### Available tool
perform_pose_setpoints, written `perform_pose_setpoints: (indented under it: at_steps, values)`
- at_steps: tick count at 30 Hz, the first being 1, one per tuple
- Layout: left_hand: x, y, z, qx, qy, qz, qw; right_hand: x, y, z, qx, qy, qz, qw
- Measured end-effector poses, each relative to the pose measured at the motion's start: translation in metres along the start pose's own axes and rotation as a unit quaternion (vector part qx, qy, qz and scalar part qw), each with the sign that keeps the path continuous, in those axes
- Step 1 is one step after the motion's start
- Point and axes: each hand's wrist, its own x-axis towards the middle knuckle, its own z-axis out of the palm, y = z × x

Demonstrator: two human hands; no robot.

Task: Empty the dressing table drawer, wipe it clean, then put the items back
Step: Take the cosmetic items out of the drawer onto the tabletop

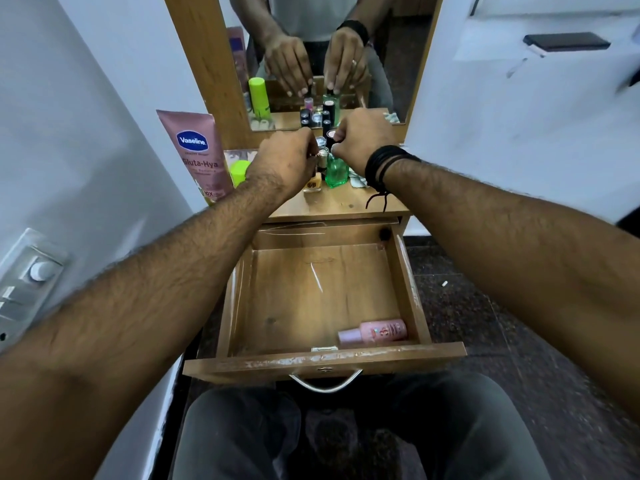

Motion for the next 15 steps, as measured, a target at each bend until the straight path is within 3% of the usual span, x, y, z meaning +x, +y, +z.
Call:
perform_pose_setpoints:
  at_steps: [15]
  values:
    - [0.0007,-0.0001,0.0040,0.023,-0.004,0.017,1.000,-0.0014,0.0026,-0.0026,-0.014,-0.006,-0.014,1.000]
